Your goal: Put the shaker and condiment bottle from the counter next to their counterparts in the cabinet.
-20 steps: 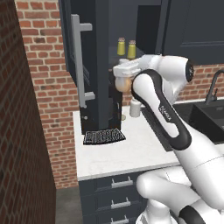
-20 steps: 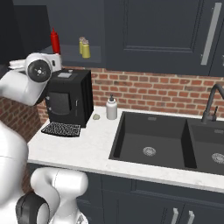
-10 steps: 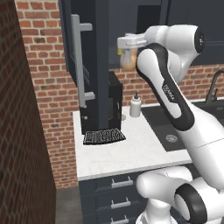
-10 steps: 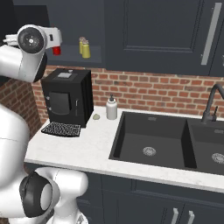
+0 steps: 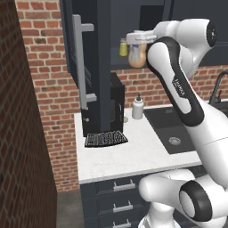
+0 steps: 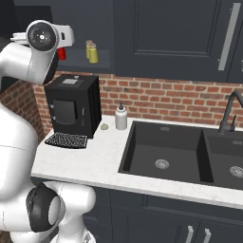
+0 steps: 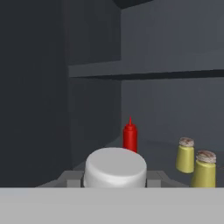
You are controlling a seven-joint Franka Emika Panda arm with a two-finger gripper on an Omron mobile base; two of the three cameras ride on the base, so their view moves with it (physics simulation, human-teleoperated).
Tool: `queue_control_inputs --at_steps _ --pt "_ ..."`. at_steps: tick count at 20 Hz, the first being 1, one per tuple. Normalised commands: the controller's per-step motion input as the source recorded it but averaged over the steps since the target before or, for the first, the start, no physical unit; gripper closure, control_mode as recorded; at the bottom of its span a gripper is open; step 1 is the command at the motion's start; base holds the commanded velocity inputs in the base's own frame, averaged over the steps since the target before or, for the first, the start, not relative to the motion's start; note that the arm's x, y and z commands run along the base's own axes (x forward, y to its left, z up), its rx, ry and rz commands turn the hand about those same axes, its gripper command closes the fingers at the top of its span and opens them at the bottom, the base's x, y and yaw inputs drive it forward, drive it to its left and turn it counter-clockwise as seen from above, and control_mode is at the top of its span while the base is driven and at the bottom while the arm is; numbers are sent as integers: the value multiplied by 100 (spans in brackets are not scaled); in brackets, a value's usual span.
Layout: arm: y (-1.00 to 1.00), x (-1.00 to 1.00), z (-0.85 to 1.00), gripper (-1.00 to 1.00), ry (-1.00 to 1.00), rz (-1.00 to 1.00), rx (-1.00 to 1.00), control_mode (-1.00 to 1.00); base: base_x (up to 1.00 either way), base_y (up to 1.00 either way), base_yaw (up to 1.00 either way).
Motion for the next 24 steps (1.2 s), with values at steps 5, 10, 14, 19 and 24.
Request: queue_control_inputs --at_steps 5,10,14,19,24 --pt "-2 39 -3 100 -2 -3 0 -100 0 0 0" --pt "0 52 0 100 0 -1 0 -100 0 0 0" --pt "3 51 0 100 1 0 0 -100 0 0 0" --pt "8 41 -1 100 4 0 0 -100 0 0 0" --pt "3 30 -20 100 4 0 -5 -100 0 0 0"
